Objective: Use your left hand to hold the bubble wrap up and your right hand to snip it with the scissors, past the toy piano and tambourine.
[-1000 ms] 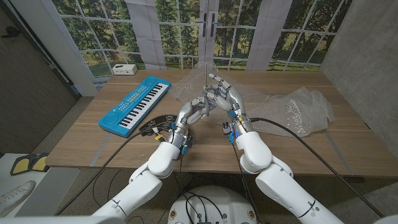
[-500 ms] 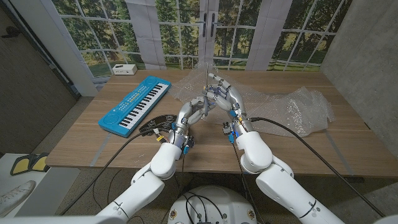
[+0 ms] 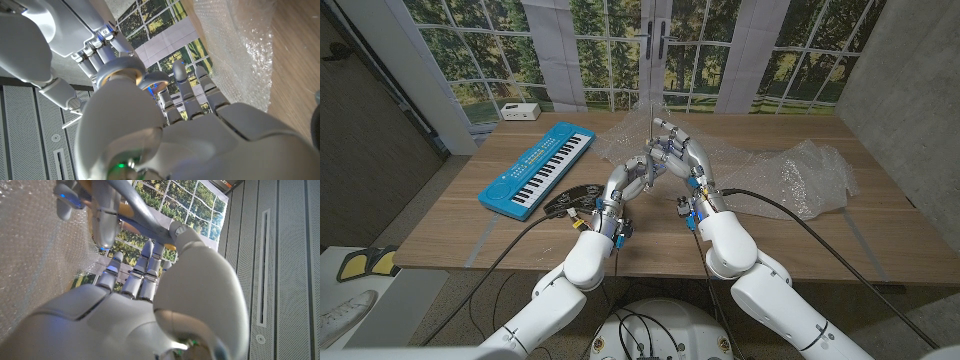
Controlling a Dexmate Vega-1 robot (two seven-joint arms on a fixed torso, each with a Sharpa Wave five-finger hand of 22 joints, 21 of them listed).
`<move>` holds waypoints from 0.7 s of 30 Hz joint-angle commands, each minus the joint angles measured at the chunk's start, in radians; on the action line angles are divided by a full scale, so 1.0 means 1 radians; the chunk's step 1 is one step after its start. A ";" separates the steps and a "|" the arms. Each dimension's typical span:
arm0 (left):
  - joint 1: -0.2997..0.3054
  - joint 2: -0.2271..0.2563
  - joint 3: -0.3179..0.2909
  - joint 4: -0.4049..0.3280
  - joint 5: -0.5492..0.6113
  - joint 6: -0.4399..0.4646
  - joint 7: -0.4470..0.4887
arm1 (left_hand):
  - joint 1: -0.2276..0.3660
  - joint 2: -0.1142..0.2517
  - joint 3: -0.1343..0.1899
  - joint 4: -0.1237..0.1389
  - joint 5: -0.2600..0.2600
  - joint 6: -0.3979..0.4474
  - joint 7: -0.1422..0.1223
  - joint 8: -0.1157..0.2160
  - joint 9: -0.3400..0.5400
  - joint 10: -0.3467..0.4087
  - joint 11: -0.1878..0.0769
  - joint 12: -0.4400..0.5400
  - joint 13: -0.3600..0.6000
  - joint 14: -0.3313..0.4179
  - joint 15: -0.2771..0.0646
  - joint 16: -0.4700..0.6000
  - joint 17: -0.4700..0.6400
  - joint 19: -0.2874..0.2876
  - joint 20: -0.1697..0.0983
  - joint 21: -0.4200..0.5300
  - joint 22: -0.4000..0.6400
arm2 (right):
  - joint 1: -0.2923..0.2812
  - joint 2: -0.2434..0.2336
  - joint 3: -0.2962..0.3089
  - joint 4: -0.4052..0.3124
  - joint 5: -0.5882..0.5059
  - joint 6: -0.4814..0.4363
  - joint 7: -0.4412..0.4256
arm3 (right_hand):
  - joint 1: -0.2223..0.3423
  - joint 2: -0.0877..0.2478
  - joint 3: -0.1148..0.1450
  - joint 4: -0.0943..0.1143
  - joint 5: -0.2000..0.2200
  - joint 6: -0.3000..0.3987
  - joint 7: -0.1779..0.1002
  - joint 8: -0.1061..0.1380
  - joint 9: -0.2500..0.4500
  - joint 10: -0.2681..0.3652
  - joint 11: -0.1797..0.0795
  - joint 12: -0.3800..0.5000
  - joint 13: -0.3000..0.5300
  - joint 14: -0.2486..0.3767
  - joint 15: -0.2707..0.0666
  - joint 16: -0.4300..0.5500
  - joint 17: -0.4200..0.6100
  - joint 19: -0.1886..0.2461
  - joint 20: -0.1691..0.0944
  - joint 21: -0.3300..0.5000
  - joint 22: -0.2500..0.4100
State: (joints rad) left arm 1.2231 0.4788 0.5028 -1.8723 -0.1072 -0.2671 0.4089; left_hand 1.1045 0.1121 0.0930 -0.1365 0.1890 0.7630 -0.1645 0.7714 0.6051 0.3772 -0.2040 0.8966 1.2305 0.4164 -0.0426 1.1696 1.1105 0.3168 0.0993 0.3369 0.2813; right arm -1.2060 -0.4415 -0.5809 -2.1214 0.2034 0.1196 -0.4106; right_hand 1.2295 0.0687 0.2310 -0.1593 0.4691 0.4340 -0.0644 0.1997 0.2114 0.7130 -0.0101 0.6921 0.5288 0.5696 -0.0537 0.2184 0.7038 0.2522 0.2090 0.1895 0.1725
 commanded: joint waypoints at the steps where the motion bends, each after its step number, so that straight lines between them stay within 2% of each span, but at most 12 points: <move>1: 0.020 -0.016 0.002 -0.043 0.056 0.063 0.071 | 0.011 -0.015 -0.008 -0.003 0.011 -0.009 0.003 0.051 0.163 0.003 -0.003 0.603 0.010 0.011 -0.164 0.021 -0.014 0.021 -0.001 0.017 0.010 | -0.001 -0.002 -0.009 0.001 0.003 0.008 0.012 | 0.001 0.011 -0.003 0.000 -0.001 0.012 -0.002 -0.003 0.006 0.171 -0.154 0.029 0.003 -0.002 -0.162 0.006 -0.001 0.007 0.003 0.003 0.000; 6: 0.018 -0.016 0.005 -0.048 0.042 0.064 0.063 | 0.017 -0.012 -0.010 -0.001 0.011 -0.012 0.006 0.085 0.199 0.009 -0.003 0.631 0.010 0.011 -0.163 0.037 -0.021 0.025 -0.003 0.025 0.017 | -0.004 -0.004 -0.009 -0.001 0.001 0.010 0.012 | 0.002 0.012 -0.003 0.000 -0.003 0.012 -0.003 -0.003 0.006 0.171 -0.160 0.029 0.003 -0.001 -0.162 0.006 -0.002 0.008 0.002 0.004 0.000; 11: 0.016 -0.017 0.005 -0.038 0.023 0.039 0.052 | 0.005 0.008 -0.010 0.012 0.011 0.007 0.020 0.088 0.178 0.015 -0.003 0.650 0.009 0.029 -0.163 0.050 -0.039 0.034 -0.006 0.037 0.025 | -0.005 -0.005 -0.006 -0.001 -0.002 0.006 0.008 | 0.001 0.013 -0.004 0.001 -0.004 0.010 -0.005 -0.004 0.006 0.168 -0.163 0.029 0.004 -0.002 -0.162 0.007 -0.002 0.008 0.003 0.003 0.000; 13: 0.016 -0.018 0.004 -0.037 0.022 0.035 0.052 | 0.005 0.011 -0.010 0.013 0.011 0.014 0.024 0.076 0.152 0.033 -0.006 0.663 0.008 0.058 -0.164 0.081 -0.031 0.051 -0.011 0.052 0.033 | -0.004 -0.006 -0.005 -0.002 -0.001 0.002 0.009 | 0.000 0.014 -0.005 0.001 -0.005 0.008 -0.007 -0.005 0.006 0.168 -0.168 0.029 0.004 -0.003 -0.162 0.007 -0.002 0.008 0.003 0.003 0.000; 16: 0.019 -0.021 0.003 -0.034 0.016 0.028 0.055 | 0.013 0.015 -0.008 0.008 0.009 0.034 0.033 0.051 0.095 0.084 -0.005 0.678 0.009 0.109 -0.164 0.137 -0.027 0.117 -0.026 0.106 0.064 | -0.004 -0.004 -0.005 0.000 0.001 0.000 0.007 | 0.001 0.015 -0.005 0.000 -0.007 0.006 -0.009 -0.006 0.006 0.167 -0.166 0.030 0.004 -0.004 -0.161 0.007 -0.004 -0.008 -0.032 -0.003 0.000; 21: 0.018 -0.027 0.003 -0.018 0.010 0.004 0.053 | 0.042 0.019 -0.003 0.000 0.007 0.053 0.041 0.007 0.000 0.152 -0.004 0.676 0.009 0.222 -0.165 0.238 -0.037 0.212 -0.072 0.262 0.195 | -0.001 -0.004 -0.004 0.003 0.004 -0.004 0.007 | 0.001 0.014 -0.005 0.000 -0.007 0.002 -0.009 -0.007 0.006 0.168 -0.170 0.030 0.003 -0.002 -0.159 0.006 -0.006 -0.007 -0.031 -0.002 0.000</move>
State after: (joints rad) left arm 1.2394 0.4620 0.5058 -1.9077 -0.0828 -0.2258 0.4602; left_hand 1.1230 0.1157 0.0852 -0.1282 0.1971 0.8041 -0.1285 0.7920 0.6041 0.4009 -0.1795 0.8965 1.2301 0.5934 -0.0533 1.3737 1.0817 0.4866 0.0480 0.5293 0.4178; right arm -1.2088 -0.4447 -0.5864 -2.1211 0.2051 0.1258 -0.4020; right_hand 1.2251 0.0728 0.2277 -0.1596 0.4615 0.4377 -0.0681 0.1957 0.2136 0.7126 -0.0101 0.6920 0.5287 0.5696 -0.0537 0.2223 0.6964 0.2412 0.1838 0.1895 0.1725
